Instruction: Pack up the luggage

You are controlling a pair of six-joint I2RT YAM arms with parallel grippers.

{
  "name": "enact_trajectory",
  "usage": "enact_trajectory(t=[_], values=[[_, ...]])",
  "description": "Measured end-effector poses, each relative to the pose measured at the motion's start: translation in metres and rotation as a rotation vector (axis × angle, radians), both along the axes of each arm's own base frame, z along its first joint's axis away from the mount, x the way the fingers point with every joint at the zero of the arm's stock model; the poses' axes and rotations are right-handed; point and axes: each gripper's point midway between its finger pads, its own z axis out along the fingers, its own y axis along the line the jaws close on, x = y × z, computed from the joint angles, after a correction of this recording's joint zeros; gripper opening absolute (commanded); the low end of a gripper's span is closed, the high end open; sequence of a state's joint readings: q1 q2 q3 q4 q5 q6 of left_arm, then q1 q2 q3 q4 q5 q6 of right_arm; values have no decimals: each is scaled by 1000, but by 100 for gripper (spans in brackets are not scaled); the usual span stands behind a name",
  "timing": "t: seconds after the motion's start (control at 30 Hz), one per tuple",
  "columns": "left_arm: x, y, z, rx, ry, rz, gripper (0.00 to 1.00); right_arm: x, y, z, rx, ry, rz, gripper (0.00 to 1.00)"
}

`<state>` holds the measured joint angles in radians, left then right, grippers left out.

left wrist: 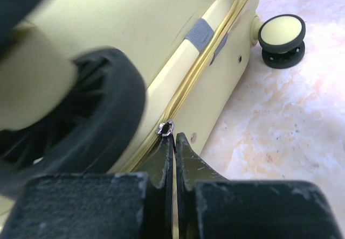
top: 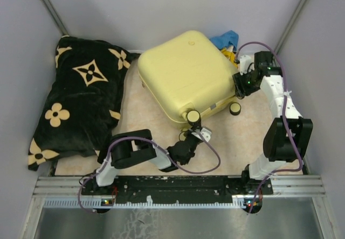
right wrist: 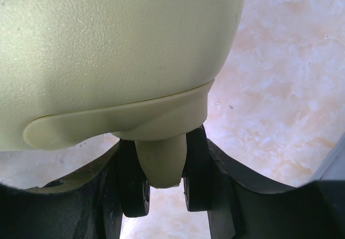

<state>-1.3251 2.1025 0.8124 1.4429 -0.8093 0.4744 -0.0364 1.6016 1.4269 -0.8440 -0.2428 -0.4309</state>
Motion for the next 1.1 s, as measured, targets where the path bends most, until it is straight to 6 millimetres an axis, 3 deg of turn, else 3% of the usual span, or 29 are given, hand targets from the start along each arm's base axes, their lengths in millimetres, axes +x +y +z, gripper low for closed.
enact_trajectory(t=[0.33, 0.57, 0.73, 0.87, 0.97, 1.1], values=[[24, -28, 0, -31, -53, 56, 0, 1, -3, 1, -19, -24, -6, 0], [46, -54, -1, -56, -94, 164, 1, 22, -21, 11, -101, -117, -25, 0], [53, -63, 0, -53, -112, 196, 17, 27, -32, 15, -134, -141, -43, 0], [48, -65, 0, 2, -132, 125, 38, 24, -32, 13, -131, -130, -44, 0], [34, -63, 2, 76, -146, -21, 56, 13, -22, 11, -82, -76, -49, 0], [5, -59, 32, 51, -157, -201, 73, 2, -4, 11, -6, 6, -40, 0]])
